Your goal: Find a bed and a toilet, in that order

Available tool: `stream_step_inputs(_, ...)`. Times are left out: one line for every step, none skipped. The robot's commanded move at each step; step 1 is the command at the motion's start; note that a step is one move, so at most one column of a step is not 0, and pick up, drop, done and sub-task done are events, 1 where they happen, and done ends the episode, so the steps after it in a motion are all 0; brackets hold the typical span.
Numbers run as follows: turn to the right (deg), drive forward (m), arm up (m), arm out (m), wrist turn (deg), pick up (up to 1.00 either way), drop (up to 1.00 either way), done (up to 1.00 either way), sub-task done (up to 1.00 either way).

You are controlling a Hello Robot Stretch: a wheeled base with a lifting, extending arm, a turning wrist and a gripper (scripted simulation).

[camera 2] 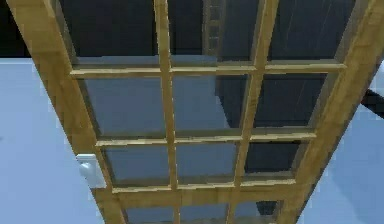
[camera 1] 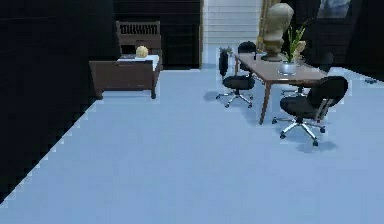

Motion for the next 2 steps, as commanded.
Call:
stream_step_inputs(0.0, 0.45, 0.00, 0.00, 0.0, 0.00, 0.00, 0.00, 0.00)
stream_step_inputs(36.0, 0.00, 0.00, 0.00, 0.0, 0.00, 0.00, 0.00, 0.00)
